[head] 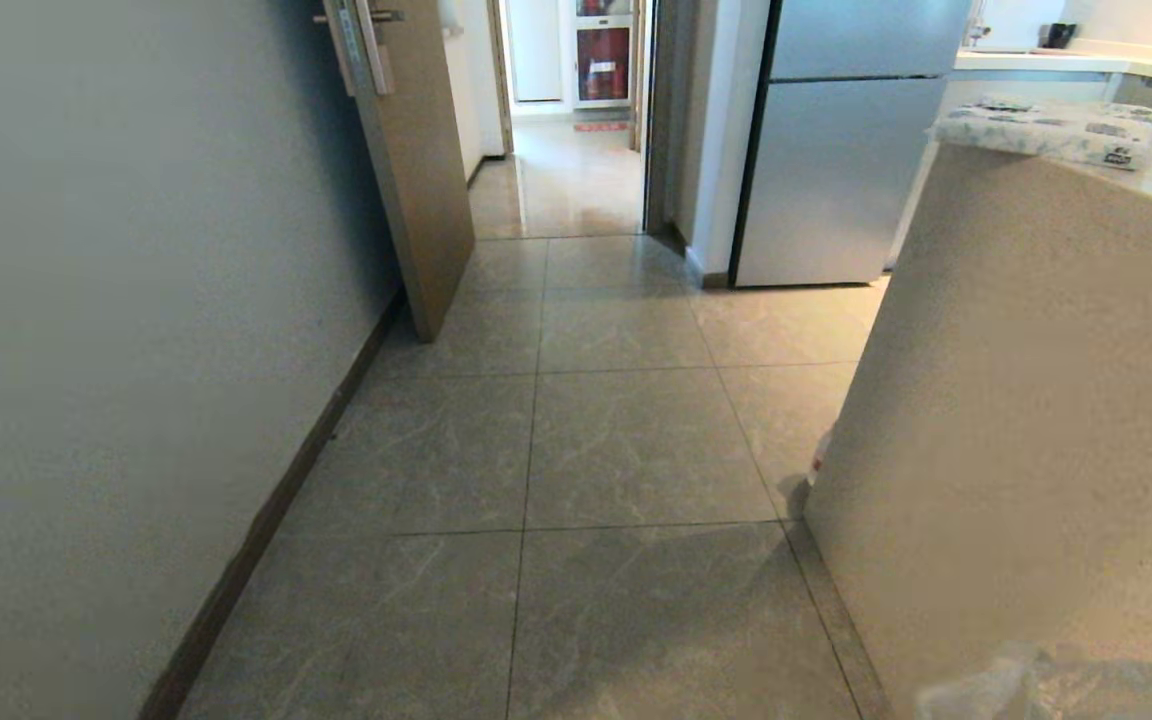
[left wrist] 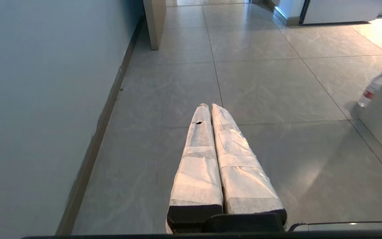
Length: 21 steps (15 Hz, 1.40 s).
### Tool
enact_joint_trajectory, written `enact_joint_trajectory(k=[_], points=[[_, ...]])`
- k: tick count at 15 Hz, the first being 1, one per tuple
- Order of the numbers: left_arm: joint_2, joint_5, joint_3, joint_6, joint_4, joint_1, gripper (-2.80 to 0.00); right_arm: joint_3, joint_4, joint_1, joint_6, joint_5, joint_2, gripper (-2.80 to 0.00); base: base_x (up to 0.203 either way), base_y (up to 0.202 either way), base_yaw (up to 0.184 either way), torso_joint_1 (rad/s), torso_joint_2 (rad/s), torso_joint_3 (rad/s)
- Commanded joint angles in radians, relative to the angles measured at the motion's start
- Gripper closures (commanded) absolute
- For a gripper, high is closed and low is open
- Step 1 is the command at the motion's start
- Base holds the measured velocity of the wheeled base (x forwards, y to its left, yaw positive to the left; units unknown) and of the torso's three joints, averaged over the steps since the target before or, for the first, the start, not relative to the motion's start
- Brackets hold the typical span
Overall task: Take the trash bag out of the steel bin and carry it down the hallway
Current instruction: Put the trash bag at the door
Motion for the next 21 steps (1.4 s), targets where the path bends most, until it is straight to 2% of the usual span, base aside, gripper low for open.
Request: enact_joint_trajectory(k=[1, 17, 21], points=[[0.000, 0.000, 0.000, 0.001, 0.000, 0.000, 0.00, 0.000, 0.000, 0.000, 0.000, 0.000, 0.002, 0.00, 0.178, 0.000, 0.002, -0.002, 0.01, 0.007], [-0.002, 0.000, 0.000, 0.006, -0.001, 0.000, 0.00, 0.000, 0.000, 0.000, 0.000, -0.001, 0.002, 0.00, 0.191, 0.000, 0.000, 0.003, 0.00, 0.002], [0.000, 0.000, 0.000, 0.003, -0.001, 0.000, 0.00, 0.000, 0.000, 0.000, 0.000, -0.001, 0.002, 0.00, 0.199, -0.107, 0.007, 0.002, 0.00, 0.001]])
